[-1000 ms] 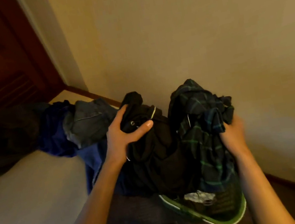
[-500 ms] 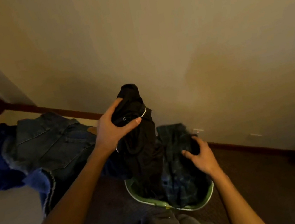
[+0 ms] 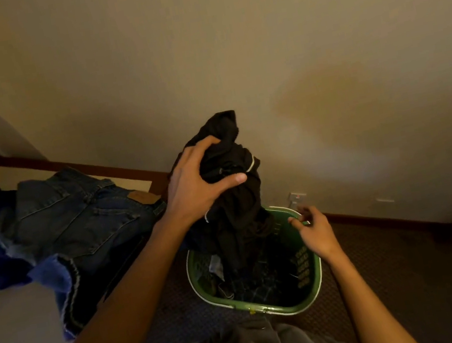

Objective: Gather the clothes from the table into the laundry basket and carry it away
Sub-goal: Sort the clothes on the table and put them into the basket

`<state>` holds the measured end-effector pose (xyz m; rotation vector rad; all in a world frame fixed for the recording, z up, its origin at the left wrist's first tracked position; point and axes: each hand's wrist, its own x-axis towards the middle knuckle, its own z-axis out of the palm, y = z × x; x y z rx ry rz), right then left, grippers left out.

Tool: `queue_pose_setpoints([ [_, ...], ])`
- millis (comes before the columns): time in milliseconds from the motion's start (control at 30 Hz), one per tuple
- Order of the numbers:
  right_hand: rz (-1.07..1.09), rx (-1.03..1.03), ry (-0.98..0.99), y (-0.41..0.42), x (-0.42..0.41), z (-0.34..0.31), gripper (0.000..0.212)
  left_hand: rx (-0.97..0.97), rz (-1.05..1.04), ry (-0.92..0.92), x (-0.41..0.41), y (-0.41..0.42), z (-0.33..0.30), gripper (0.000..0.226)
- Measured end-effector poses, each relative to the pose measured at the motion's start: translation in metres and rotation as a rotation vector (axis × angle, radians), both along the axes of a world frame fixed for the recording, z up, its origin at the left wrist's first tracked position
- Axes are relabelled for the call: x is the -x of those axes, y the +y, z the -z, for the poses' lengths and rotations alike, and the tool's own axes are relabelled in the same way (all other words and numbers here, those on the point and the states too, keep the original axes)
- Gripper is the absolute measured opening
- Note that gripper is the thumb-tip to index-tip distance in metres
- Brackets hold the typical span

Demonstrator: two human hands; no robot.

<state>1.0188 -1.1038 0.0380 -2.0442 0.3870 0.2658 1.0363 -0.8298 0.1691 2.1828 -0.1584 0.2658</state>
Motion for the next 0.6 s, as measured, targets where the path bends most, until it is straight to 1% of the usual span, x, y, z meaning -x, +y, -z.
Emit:
queue_pose_setpoints([
  [100, 0.029, -0.019, 0.007, -0.001, 0.004, 0.008, 0.039, -0.131, 0.135, 0.231, -0.006, -0.003, 0.025, 0.073],
  [167, 0.034, -0.033, 0.018, 0.004, 0.009, 0.012, 0.037, -0.164, 0.225, 0.419, 0.001, -0.004, 0.062, 0.065],
  [233, 0.022, -0.052, 0.043, 0.013, 0.016, 0.019, 0.036, -0.152, 0.232, 0.574, 0.024, -0.002, 0.104, 0.064],
  [300, -0.029, -0.058, 0.059, 0.021, 0.024, 0.028, 0.037, -0.148, 0.215, 0.669, 0.053, 0.002, 0.142, 0.070],
  [367, -0.068, -0.071, 0.070, 0.026, 0.031, 0.036, 0.037, -0.164, 0.219, 0.725, 0.073, 0.006, 0.161, 0.073],
  [400, -0.074, -0.076, 0.075, 0.028, 0.034, 0.039, 0.037, -0.165, 0.212, 0.738, 0.079, 0.009, 0.164, 0.069],
  [467, -0.079, -0.086, 0.081, 0.035, 0.036, 0.042, 0.034, -0.140, 0.154, 0.707, 0.081, 0.017, 0.161, 0.060],
  [600, -0.153, -0.119, 0.102, 0.055, 0.040, 0.045, 0.035, -0.100, -0.045, 0.609, 0.079, 0.041, 0.152, 0.046],
])
